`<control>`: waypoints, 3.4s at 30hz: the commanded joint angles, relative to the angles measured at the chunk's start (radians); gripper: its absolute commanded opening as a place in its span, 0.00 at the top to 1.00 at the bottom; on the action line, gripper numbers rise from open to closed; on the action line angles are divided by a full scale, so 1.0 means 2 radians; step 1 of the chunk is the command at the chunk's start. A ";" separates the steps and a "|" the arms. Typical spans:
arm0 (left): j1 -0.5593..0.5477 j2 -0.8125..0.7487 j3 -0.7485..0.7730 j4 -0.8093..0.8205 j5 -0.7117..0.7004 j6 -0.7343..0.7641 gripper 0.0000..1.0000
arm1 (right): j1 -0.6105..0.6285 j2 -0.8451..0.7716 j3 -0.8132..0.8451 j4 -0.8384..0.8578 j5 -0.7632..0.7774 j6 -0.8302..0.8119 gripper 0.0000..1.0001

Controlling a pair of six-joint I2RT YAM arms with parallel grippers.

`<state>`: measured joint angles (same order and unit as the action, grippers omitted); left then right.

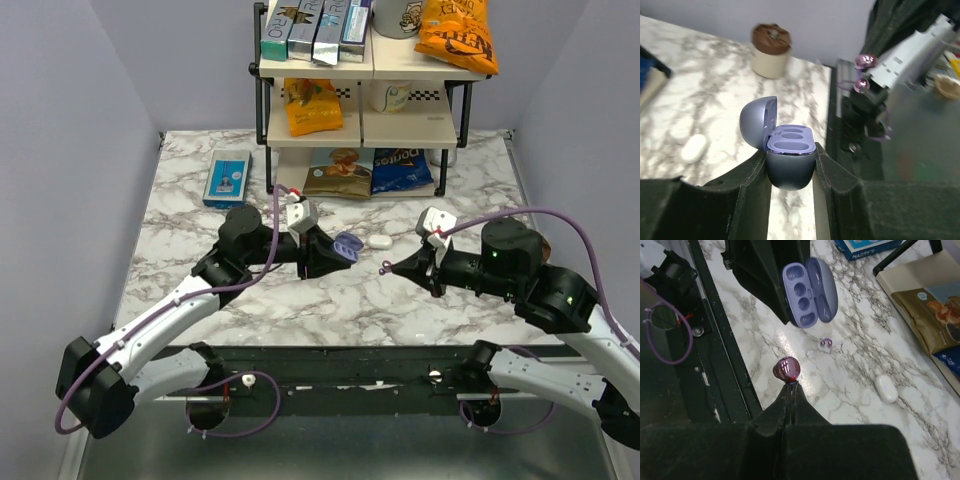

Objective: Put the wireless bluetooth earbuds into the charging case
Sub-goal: Place the earbud in the charging case.

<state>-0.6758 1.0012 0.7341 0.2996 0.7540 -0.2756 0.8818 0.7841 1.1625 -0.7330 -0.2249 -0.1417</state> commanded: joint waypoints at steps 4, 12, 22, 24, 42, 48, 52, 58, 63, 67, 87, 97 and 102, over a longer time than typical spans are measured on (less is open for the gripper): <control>0.002 0.045 0.066 -0.163 0.170 0.108 1.00 | 0.032 0.023 0.031 -0.043 0.028 -0.037 0.99; -0.006 0.049 0.076 -0.233 0.199 0.169 1.00 | 0.079 0.067 0.077 -0.076 0.043 -0.069 0.99; -0.022 0.045 0.055 -0.207 0.197 0.159 1.00 | 0.114 0.090 0.068 -0.072 0.036 -0.080 0.99; -0.024 0.045 0.055 -0.201 0.194 0.154 1.00 | 0.115 0.086 0.059 -0.049 0.042 -0.076 0.99; -0.046 0.050 0.059 -0.206 0.168 0.152 1.00 | 0.122 0.107 0.033 -0.002 0.024 -0.075 0.99; -0.050 0.052 0.059 -0.206 0.164 0.153 1.00 | 0.124 0.110 0.029 0.001 0.023 -0.076 0.99; -0.051 0.053 0.059 -0.206 0.161 0.154 1.00 | 0.125 0.110 0.027 0.000 0.020 -0.074 0.99; -0.051 0.050 0.059 -0.206 0.157 0.155 1.00 | 0.127 0.112 0.022 -0.005 0.015 -0.073 0.99; -0.051 0.050 0.061 -0.207 0.157 0.155 1.00 | 0.129 0.117 0.020 -0.011 0.012 -0.073 0.99; -0.052 0.050 0.061 -0.210 0.155 0.156 1.00 | 0.131 0.125 0.028 -0.019 0.017 -0.074 0.99; -0.069 0.044 0.052 -0.220 0.134 0.168 1.00 | 0.144 0.157 0.058 -0.044 0.033 -0.080 0.99; -0.068 0.041 0.056 -0.228 0.125 0.176 1.00 | 0.154 0.166 0.065 -0.069 0.053 -0.081 0.99; -0.069 0.039 0.055 -0.231 0.125 0.178 1.00 | 0.159 0.170 0.065 -0.079 0.059 -0.080 0.99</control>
<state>-0.8074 1.1030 0.8360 -0.1844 1.0180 0.0566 1.1805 1.1065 1.2736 -0.8330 -0.1242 -0.2909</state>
